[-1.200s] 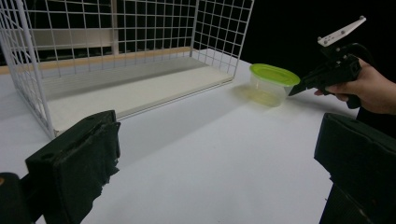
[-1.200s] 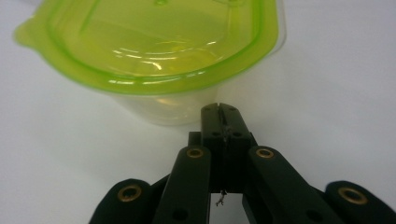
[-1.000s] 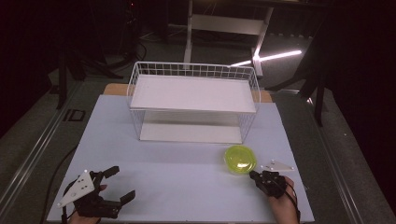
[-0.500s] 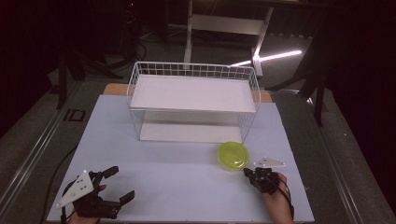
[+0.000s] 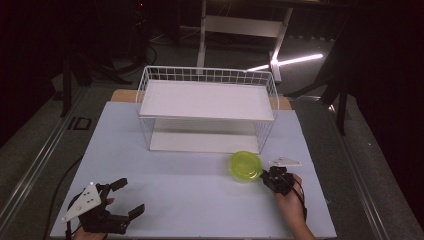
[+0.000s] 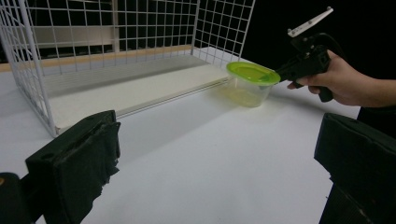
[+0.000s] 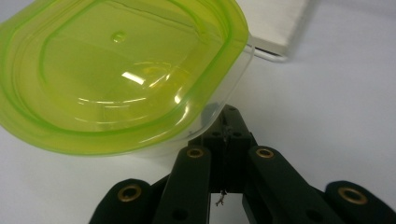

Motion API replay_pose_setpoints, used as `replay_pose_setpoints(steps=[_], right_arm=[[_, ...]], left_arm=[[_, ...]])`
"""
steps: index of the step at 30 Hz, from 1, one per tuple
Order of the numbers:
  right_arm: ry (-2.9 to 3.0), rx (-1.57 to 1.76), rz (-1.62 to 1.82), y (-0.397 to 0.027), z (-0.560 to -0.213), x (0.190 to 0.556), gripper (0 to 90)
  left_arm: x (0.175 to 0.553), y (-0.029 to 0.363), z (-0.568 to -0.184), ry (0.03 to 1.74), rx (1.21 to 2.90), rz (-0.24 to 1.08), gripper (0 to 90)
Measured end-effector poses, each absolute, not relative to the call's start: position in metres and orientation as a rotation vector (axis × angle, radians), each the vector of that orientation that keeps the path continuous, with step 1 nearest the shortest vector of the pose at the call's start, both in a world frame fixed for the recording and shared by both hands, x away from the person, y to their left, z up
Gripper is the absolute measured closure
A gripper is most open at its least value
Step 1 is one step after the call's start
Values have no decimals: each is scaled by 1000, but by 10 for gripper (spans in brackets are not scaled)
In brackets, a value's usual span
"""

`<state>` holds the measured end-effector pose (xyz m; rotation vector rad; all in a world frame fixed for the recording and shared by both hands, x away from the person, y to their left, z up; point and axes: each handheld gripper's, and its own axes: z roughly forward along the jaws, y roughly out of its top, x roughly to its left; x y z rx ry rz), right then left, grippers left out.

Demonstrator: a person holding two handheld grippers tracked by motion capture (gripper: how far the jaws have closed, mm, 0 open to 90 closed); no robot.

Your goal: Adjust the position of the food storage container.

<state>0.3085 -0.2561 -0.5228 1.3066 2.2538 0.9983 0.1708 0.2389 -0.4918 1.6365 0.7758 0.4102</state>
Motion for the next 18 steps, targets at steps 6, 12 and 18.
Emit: replay_pose_setpoints(steps=[6, 12, 18], right_arm=[[2304, 1273, 1037, -230, -524, 312, 900], [2343, 1233, 1045, -204, -527, 316, 900], [2319, 1236, 1045, -191, -526, 324, 900]], left_arm=[[170, 238, -491, 768, 1639, 407, 11], [170, 238, -492, 767, 1642, 404, 11], [169, 237, -491, 762, 1643, 405, 11]])
